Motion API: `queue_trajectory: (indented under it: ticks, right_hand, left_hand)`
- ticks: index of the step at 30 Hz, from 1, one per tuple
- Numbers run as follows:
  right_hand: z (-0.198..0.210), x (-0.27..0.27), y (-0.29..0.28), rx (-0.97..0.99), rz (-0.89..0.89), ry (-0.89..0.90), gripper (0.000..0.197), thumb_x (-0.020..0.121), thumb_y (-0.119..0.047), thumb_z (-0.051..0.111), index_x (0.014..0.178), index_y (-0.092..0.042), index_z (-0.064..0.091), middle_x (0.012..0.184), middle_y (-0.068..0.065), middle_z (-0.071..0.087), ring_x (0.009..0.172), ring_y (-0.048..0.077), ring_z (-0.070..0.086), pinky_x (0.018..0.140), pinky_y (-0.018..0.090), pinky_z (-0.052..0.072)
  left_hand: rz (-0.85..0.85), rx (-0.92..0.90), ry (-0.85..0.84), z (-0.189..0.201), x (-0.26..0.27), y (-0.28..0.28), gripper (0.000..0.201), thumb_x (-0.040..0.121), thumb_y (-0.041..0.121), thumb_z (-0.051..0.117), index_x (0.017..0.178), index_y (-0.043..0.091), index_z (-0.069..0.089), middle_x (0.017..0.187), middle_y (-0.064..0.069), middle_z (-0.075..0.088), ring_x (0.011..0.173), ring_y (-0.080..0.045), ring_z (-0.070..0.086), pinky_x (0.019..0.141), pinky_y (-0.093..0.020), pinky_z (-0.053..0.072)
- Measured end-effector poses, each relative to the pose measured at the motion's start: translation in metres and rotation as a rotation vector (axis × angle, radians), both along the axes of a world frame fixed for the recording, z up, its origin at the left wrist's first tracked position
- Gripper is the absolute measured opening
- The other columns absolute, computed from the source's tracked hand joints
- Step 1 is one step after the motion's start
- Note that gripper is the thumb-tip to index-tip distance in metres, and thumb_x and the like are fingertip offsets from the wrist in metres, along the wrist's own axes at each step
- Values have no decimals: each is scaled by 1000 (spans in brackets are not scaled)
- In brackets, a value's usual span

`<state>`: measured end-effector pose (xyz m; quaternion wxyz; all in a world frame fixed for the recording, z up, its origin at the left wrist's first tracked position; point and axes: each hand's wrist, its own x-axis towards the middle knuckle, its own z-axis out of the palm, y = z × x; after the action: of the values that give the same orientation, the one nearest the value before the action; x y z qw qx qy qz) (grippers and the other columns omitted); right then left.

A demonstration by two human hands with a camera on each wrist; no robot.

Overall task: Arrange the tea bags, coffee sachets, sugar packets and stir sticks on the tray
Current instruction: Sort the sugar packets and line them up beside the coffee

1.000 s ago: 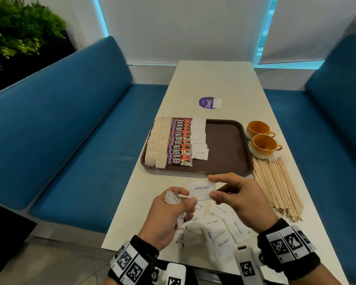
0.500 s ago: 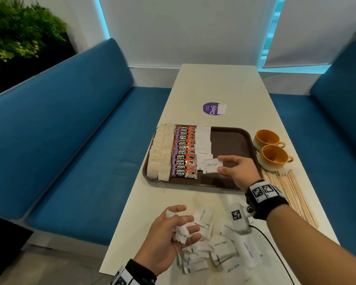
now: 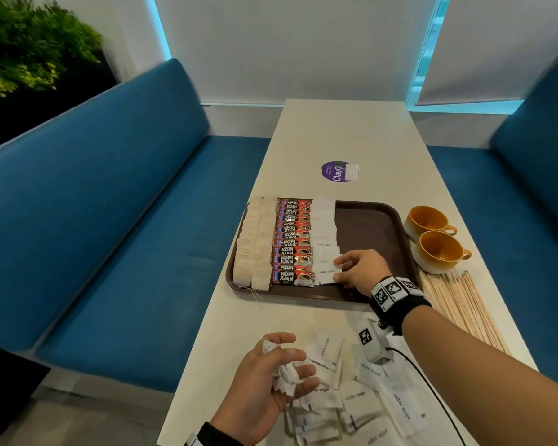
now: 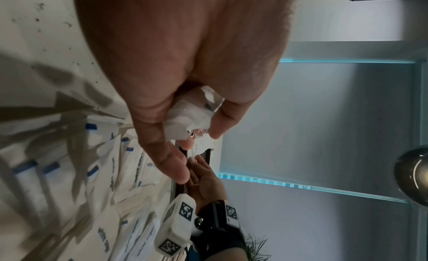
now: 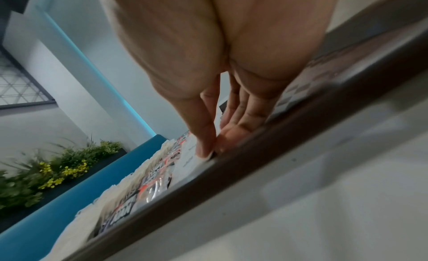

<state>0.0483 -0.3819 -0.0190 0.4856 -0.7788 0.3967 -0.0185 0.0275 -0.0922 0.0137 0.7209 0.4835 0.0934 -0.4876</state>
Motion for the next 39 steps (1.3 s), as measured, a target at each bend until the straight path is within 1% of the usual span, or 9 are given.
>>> queue_trajectory:
  ticks: [5, 13, 17, 22, 26, 30, 32, 35, 39]
  right_hand:
    - [2, 10, 0, -52, 27, 77, 30, 73, -9, 91, 94, -22, 75, 99, 0, 70, 79, 19, 73, 71, 32, 64]
    - [-1, 14, -2, -119, 36, 109, 30, 70, -15, 94, 87, -27, 72, 101, 1, 72, 93, 21, 71, 89, 40, 61]
    - [2, 9, -1, -85, -10, 58, 31, 68, -12, 94, 88, -24, 74, 102, 2, 71, 90, 21, 71, 85, 40, 63]
    - [28, -14, 10, -142, -9, -73, 24, 76, -21, 89, 93, -27, 73, 100, -1, 69, 88, 14, 67, 88, 40, 60]
    - [58, -49, 39, -55, 53, -193, 13, 84, -23, 82, 93, -27, 75, 94, 3, 73, 80, 18, 72, 80, 39, 63]
    - [84, -91, 82, 99, 212, -299, 10, 90, -18, 77, 99, -15, 75, 95, 13, 75, 67, 12, 66, 64, 28, 58]
    - [86, -110, 101, 194, 254, -345, 13, 90, -22, 77, 100, -14, 76, 96, 13, 74, 68, 17, 66, 63, 30, 56]
    - [82, -130, 121, 292, 241, -391, 17, 88, -27, 79, 101, -16, 77, 95, 11, 73, 68, 23, 67, 62, 32, 55]
    - [75, -146, 132, 329, 155, -418, 18, 87, -22, 80, 98, -8, 75, 87, 17, 73, 66, 24, 65, 60, 35, 53]
  left_hand:
    - [22, 18, 8, 0, -1, 0, 77, 42, 10, 85, 115, -1, 62, 89, -24, 63, 79, -41, 63, 73, -50, 59]
    - [57, -15, 32, -5, 1, 5, 67, 52, 4, 81, 116, -2, 61, 91, -26, 64, 81, -44, 64, 75, -52, 60]
    - [68, -47, 26, -6, 2, 7, 37, 88, -13, 51, 122, -2, 61, 102, -30, 65, 90, -52, 68, 82, -59, 59]
    - [38, -109, 26, -2, -1, 8, 50, 91, -19, 31, 129, 1, 56, 117, -33, 68, 107, -51, 67, 99, -65, 50]
    - [-17, -183, -30, 8, -7, 10, 48, 93, -19, 25, 131, -8, 52, 123, -27, 68, 115, -44, 66, 101, -59, 51]
    - [-53, -203, -97, 19, -15, 9, 39, 92, -19, 29, 122, -19, 55, 121, -32, 67, 111, -49, 67, 91, -45, 60]
    - [-44, -189, -134, 23, -19, 8, 33, 93, -18, 37, 117, -21, 59, 120, -36, 66, 108, -52, 67, 91, -44, 60]
    - [-74, -173, -206, 27, -27, 9, 31, 94, -16, 46, 118, -13, 65, 118, -38, 65, 110, -52, 66, 95, -45, 58]
    - [-123, -117, -274, 30, -35, 10, 26, 93, -8, 60, 118, -8, 67, 111, -33, 69, 107, -51, 67, 84, -42, 61]
